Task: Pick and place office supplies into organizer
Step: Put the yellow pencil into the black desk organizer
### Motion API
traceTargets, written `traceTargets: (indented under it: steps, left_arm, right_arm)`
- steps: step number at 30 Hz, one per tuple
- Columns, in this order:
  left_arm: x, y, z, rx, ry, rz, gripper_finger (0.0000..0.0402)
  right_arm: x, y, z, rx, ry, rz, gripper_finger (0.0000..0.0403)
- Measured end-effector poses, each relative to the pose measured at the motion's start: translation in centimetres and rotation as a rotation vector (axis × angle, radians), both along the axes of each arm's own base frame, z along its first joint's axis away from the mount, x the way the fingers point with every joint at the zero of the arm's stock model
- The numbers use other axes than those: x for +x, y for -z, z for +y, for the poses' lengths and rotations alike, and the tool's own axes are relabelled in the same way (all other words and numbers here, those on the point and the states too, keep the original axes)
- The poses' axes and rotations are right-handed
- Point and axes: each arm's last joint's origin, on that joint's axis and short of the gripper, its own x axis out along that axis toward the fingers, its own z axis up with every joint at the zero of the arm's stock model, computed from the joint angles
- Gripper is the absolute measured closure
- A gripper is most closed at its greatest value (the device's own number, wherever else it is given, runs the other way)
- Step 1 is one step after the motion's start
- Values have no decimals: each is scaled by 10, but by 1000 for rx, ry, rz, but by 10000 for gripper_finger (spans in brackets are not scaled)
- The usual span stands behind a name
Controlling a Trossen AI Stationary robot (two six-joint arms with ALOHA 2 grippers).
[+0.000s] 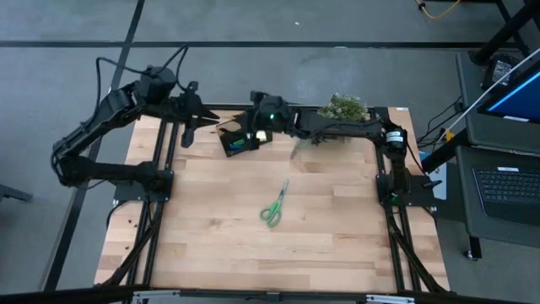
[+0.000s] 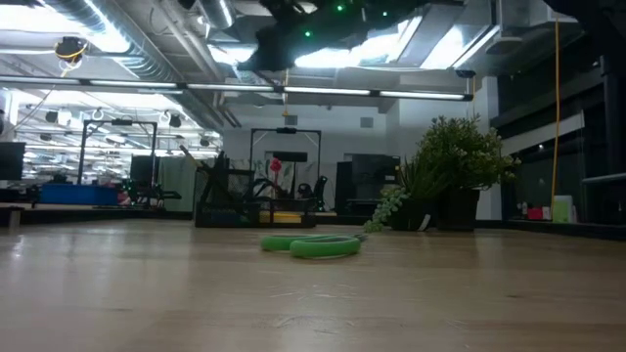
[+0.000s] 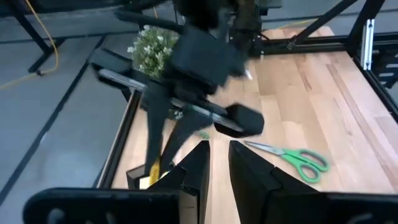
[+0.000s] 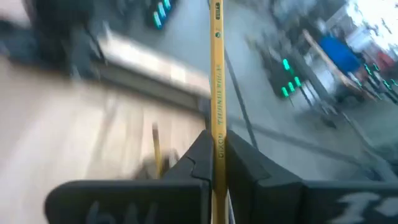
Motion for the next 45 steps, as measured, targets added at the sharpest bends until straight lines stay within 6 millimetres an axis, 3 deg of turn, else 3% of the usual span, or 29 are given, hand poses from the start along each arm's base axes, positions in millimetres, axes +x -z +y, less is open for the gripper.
traceTargets:
  steps: [4, 9, 17, 21, 24, 27, 32, 38, 45]
  left_arm:
    - [-6, 7, -4, 27, 0, -41, 346]
    - [-13, 6, -9, 83, 1, -124, 348]
    - [-24, -3, -17, 105, -5, -196, 353]
    - [-25, -4, -19, 97, 1, -206, 353]
    - [-21, -3, -19, 67, 5, -202, 355]
    - [-12, 1, -16, 30, 1, -178, 353]
    - [0, 6, -9, 86, 5, -136, 350]
    - [5, -3, -6, 191, -7, -308, 352]
    - [13, 56, 2, 192, -64, -359, 354]
  right_arm:
    - [1, -6, -15, 101, -88, -130, 377]
    - [1, 10, -30, 173, -128, -266, 377]
    - [-13, 67, -43, 263, -161, -577, 377]
    - [-10, 103, -47, 340, -169, -675, 377]
    - [-3, 117, -50, 382, -168, -696, 377]
    - [4, 114, -51, 370, -204, -732, 377]
    - [1, 89, -40, 302, -303, -897, 377]
    - [-6, 81, -35, 315, -393, -958, 377]
    - [-10, 76, -30, 324, -496, -994, 377]
